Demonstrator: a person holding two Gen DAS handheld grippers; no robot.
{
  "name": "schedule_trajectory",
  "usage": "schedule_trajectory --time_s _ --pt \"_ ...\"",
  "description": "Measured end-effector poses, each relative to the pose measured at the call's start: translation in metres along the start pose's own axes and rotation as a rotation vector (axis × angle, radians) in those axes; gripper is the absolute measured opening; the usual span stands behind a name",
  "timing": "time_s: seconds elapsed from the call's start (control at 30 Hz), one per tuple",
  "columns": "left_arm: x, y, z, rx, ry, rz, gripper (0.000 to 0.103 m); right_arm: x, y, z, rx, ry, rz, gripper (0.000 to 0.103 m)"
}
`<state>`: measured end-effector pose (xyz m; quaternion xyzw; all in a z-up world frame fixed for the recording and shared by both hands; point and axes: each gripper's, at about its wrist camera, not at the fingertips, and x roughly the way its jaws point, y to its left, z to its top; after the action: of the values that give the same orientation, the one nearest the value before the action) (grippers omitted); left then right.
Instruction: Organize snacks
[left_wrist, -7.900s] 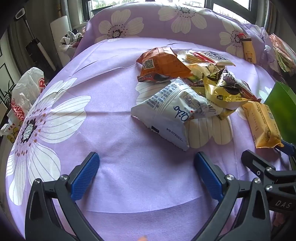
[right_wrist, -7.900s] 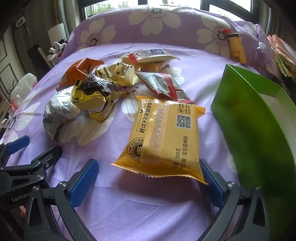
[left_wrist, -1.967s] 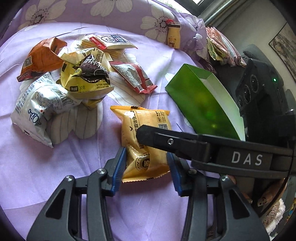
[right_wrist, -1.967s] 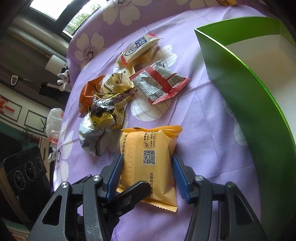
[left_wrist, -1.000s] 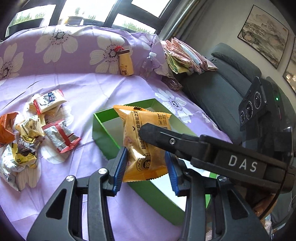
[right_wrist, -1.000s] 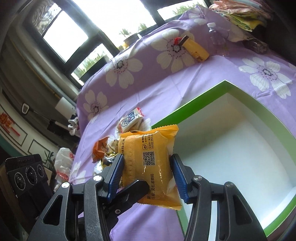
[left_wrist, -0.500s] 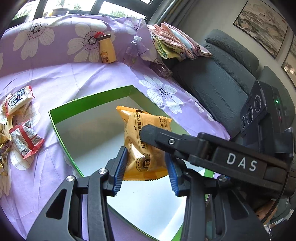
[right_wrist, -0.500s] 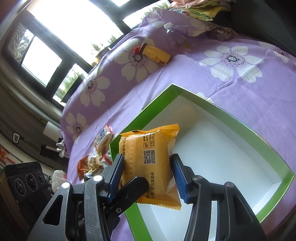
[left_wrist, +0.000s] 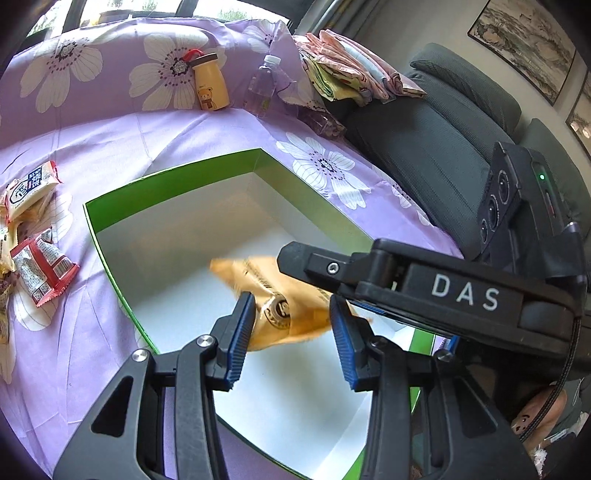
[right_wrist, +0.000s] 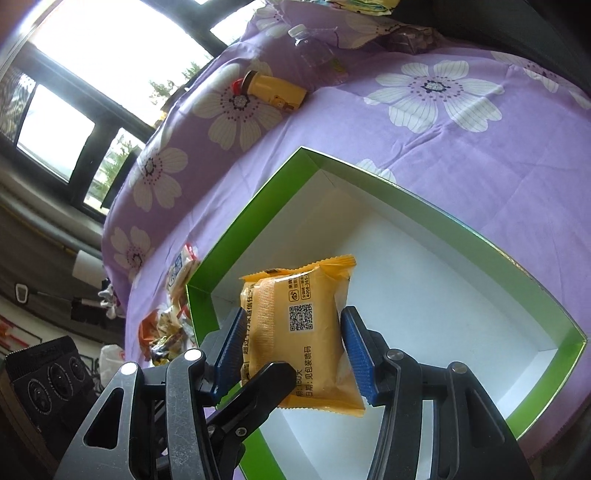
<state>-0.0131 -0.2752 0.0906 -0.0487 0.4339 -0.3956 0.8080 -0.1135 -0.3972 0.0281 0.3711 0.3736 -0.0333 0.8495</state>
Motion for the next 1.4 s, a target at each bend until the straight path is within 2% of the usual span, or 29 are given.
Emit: schedule_trajectory --time_s 0.13,0.4,0.53,0.83,1.03,1.17,1.3,1.4 --pt "-0.007 0.005 -0.002 -0.013 -0.008 0.000 0.045 -0.006 0.002 0.000 -0.004 -0.024 0.017 0.055" --pt "-0.043 0.026 -0.006 -0.066 -0.077 0.038 0.057 -0.010 0.021 -0.003 -0.065 -0.056 0.031 0.062" --pt "-0.068 0.045 -0.015 -0.080 -0.100 0.096 0.067 -0.010 0.037 -0.008 -0.114 -0.069 0.039 0.070" --pt "-0.135 0.104 -0.036 -0.159 -0.175 0.275 0.083 -0.002 0.084 -0.025 -0.243 -0.084 0.023 0.076" --pt "-0.172 0.157 -0.061 -0.246 -0.208 0.392 0.085 0.014 0.120 -0.045 -0.361 -0.080 0.001 0.077" --pt "-0.184 0.195 -0.082 -0.343 -0.249 0.394 0.085 0.026 0.140 -0.060 -0.435 -0.076 -0.014 0.077" --pt "-0.187 0.220 -0.090 -0.417 -0.232 0.406 0.084 0.040 0.155 -0.078 -0.507 -0.069 -0.030 0.077" --pt "-0.187 0.229 -0.093 -0.446 -0.233 0.430 0.084 0.051 0.162 -0.087 -0.525 -0.043 -0.008 0.077"
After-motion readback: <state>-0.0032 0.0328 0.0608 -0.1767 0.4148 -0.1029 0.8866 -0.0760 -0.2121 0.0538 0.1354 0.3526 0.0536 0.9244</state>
